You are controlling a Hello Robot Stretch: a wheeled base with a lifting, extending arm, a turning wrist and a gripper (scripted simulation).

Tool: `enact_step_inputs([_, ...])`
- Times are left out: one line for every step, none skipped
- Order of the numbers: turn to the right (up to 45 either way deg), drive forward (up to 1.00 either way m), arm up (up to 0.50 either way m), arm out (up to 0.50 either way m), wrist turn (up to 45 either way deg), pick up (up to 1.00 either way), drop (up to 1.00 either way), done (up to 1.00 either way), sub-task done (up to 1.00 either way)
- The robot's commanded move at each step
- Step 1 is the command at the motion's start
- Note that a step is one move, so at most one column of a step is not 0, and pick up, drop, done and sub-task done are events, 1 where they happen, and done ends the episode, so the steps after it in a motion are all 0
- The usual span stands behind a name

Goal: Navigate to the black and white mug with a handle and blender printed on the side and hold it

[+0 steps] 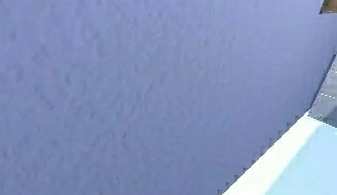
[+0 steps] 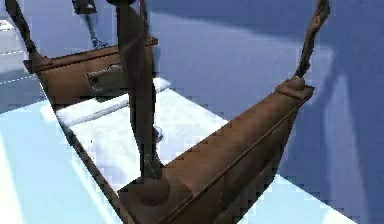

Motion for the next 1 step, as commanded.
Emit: enact_step_inputs([39.0,0.00,0.00,0.00,0.0,0.00,0.00,0.00,0.00])
